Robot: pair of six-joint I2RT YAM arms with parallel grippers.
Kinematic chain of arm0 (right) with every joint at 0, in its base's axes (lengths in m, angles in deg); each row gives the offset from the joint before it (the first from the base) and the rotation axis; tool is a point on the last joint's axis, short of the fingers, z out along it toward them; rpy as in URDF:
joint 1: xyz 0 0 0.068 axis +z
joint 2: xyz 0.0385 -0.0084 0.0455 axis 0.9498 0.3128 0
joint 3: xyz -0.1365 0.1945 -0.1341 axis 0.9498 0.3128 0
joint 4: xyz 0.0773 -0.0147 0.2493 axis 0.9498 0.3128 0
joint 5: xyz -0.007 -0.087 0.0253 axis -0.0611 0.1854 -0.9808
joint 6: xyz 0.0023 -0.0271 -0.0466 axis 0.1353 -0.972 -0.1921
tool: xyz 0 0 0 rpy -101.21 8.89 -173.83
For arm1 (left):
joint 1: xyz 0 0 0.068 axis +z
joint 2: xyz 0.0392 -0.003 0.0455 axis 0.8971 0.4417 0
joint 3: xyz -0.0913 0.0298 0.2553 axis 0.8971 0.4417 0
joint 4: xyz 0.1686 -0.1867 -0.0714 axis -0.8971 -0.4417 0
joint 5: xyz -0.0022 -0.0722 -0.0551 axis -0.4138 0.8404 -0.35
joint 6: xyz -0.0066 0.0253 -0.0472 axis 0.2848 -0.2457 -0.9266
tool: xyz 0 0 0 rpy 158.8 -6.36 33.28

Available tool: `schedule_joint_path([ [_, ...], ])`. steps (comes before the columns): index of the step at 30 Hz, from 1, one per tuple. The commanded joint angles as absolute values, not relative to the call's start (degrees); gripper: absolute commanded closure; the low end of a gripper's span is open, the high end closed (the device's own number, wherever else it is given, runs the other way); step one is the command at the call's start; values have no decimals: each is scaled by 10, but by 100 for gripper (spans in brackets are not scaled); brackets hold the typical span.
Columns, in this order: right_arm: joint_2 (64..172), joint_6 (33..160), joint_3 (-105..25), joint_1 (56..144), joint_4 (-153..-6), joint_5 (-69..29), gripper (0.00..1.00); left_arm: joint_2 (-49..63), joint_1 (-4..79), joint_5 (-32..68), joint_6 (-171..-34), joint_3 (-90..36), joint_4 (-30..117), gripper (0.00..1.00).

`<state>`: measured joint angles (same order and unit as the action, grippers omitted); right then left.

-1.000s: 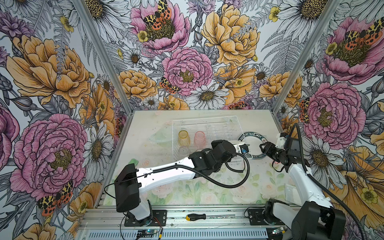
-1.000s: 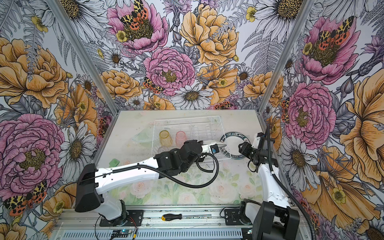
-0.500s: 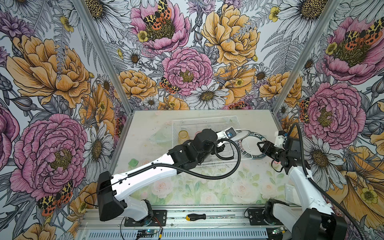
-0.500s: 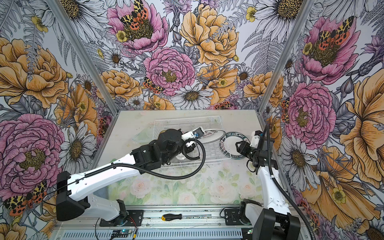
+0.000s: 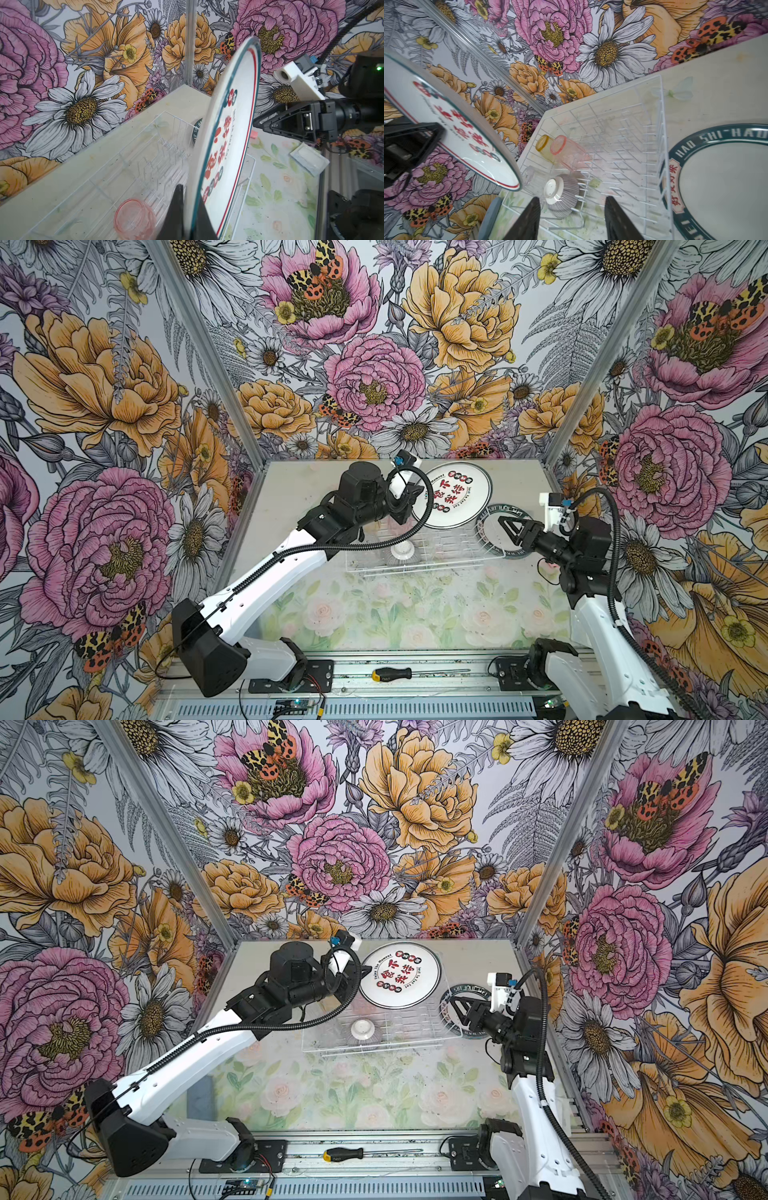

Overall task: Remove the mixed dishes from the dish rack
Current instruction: 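Grasp the raised plate's rim with the right gripper while the left gripper holds it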

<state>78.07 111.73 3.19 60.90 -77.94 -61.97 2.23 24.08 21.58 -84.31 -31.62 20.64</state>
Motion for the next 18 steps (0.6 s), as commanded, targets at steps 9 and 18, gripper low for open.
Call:
schedule_joint_path([
  [9, 809, 1270, 61, 653, -1045, -656, 50, 68, 264, 369, -953, -311, 292, 100],
  [18, 846, 1273, 58, 690, -1076, -632, 71, 99, 265, 410, -983, -310, 332, 100],
])
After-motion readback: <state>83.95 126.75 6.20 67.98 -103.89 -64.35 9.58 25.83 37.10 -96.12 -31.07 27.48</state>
